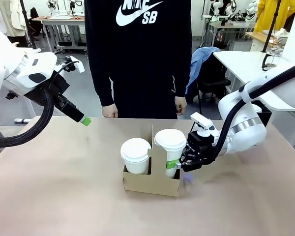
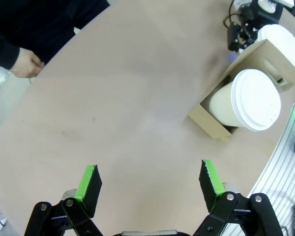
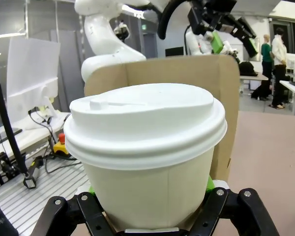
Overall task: Pour a drink into a cup and package it in a carrier.
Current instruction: Insert the held 600 ml Paper Cup into the Cup Carrier.
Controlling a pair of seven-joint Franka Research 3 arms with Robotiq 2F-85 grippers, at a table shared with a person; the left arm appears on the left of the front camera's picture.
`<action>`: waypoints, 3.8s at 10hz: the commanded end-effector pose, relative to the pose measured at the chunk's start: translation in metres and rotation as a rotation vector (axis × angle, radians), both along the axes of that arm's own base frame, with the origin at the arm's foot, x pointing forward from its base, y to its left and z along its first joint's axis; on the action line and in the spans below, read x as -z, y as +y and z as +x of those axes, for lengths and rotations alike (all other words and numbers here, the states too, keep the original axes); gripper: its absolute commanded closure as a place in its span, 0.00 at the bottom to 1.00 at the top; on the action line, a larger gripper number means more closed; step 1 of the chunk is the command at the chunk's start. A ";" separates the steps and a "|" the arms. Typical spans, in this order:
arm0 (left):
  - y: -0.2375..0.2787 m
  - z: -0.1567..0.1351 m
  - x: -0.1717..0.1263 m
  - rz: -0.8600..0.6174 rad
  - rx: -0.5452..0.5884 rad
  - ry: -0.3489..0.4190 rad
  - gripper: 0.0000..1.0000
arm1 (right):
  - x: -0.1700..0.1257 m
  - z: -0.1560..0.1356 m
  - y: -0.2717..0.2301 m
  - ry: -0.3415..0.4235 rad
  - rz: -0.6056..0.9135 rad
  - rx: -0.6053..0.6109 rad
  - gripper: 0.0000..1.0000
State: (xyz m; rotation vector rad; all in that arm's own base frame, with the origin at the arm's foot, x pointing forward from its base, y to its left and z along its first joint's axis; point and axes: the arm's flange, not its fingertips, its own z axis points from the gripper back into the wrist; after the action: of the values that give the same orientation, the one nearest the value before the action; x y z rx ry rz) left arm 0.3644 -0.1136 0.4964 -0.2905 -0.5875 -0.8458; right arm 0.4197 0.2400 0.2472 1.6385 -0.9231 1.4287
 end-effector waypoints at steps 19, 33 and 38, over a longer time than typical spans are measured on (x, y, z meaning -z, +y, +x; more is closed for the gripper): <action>-0.001 -0.002 -0.001 -0.009 -0.011 0.001 0.00 | -0.062 -0.006 -0.164 -0.059 -0.336 0.469 0.00; -0.001 -0.002 -0.001 -0.009 -0.011 0.001 0.00 | -0.110 -0.021 -0.300 0.083 -0.605 1.119 0.00; -0.001 -0.002 -0.001 -0.009 -0.011 0.001 0.00 | -0.110 -0.021 -0.300 0.083 -0.605 1.119 0.00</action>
State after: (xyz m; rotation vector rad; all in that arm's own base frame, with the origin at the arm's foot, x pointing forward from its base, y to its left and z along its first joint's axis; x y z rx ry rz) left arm 0.3647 -0.1142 0.4975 -0.2898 -0.5891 -0.8457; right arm 0.3985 -0.0589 0.3563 0.5316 -0.9688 0.6964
